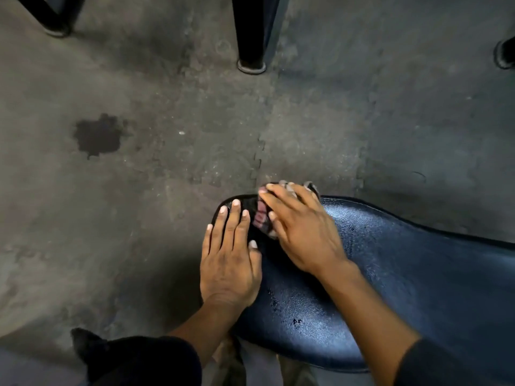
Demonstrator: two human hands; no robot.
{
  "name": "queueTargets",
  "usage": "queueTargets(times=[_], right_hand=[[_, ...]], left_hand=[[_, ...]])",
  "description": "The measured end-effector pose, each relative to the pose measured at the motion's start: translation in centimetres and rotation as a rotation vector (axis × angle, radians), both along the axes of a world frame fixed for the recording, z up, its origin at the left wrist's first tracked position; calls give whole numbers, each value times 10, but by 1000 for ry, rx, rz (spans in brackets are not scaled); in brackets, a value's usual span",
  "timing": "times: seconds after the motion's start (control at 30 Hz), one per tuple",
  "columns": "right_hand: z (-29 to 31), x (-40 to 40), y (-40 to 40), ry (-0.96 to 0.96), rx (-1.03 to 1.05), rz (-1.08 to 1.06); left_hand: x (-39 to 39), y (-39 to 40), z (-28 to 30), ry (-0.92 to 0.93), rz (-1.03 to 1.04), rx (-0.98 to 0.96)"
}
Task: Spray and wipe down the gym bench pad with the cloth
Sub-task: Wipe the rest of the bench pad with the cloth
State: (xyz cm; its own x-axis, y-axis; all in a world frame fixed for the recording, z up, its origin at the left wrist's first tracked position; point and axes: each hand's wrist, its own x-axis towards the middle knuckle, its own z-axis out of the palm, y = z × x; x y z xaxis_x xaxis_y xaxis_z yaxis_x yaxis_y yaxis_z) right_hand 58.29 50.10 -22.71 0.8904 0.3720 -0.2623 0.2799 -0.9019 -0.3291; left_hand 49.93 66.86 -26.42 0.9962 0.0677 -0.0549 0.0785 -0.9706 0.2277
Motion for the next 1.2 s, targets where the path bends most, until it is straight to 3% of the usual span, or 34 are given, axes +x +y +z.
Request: queueTargets(times=[0.13,0.23,0.43,0.63,0.8,0.87,1.03,1.2], right_hand=[[-1,-18,-50,-22,-100,-310],[-1,-7,-34,-25,-100,-500],[-16,-68,19,-84,45,-101],[-20,-151,-39,-97,38,-189],[-11,-95,-18,-101,51,-604],[-12,-72,8,-68,59,-678],[-18,-109,30,-140,34,-432],[-15,-194,9,-133,-51,-385]], left_hand=[[0,-1,1,14,0,-3],[0,-1,3,21,2,5],[1,-1,6,54,-8,6],[2,-2,9,44,3,-10],[0,-3,9,35,16,-8],[0,-2,8,23,17,-13],[1,-1,5,29,5,-24],[0,3,6,19,-11,-58]])
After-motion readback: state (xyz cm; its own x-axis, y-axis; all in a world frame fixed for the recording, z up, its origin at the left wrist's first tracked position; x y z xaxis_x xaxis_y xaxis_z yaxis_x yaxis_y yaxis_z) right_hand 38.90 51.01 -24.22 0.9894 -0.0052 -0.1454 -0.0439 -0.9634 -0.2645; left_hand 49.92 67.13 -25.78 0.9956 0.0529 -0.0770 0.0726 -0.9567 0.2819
